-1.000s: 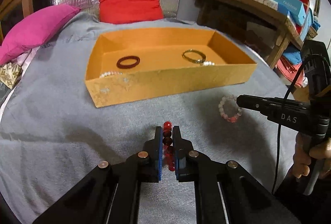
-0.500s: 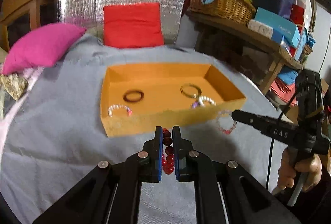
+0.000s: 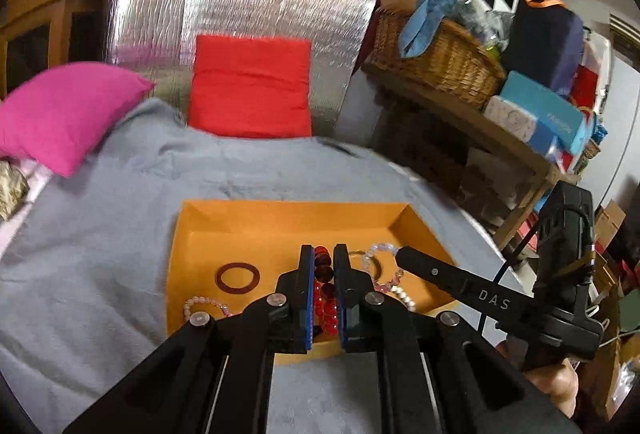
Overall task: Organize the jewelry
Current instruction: 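Release the pink bracelet into the box with the right tool while the left drops the red bracelet in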
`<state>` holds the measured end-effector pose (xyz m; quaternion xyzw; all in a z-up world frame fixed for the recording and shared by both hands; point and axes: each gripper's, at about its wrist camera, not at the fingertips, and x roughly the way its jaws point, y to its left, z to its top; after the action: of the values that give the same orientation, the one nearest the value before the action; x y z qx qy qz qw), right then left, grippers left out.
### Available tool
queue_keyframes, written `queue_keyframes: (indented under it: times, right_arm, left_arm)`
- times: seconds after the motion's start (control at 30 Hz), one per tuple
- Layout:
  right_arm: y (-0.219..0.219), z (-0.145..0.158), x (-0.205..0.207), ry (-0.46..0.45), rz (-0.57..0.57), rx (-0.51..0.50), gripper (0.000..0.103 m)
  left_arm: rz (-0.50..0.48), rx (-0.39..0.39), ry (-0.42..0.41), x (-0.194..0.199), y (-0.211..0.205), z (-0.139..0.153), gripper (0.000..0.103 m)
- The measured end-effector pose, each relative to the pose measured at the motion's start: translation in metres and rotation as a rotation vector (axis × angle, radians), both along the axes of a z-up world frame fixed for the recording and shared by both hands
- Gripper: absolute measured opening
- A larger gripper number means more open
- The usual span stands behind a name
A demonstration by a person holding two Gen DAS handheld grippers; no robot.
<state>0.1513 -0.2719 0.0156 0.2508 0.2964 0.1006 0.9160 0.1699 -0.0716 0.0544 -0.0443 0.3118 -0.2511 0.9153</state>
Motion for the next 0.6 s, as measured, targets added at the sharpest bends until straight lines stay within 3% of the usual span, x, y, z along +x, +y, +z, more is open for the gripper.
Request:
queue_keyframes:
  times: [0.23, 0.6]
  right_arm:
    - [-0.002, -0.042, 0.038, 0.108, -0.015, 0.041, 0.009]
    - [-0.004, -0.07, 0.055, 0.178, -0.027, 0.067, 0.009]
  left_arm:
    - [0.02, 0.041, 0.114, 0.037, -0.019, -0.049, 0.01]
    - [0.061, 0.098, 0.16, 0.055, -0.04, -0.076, 0.01]
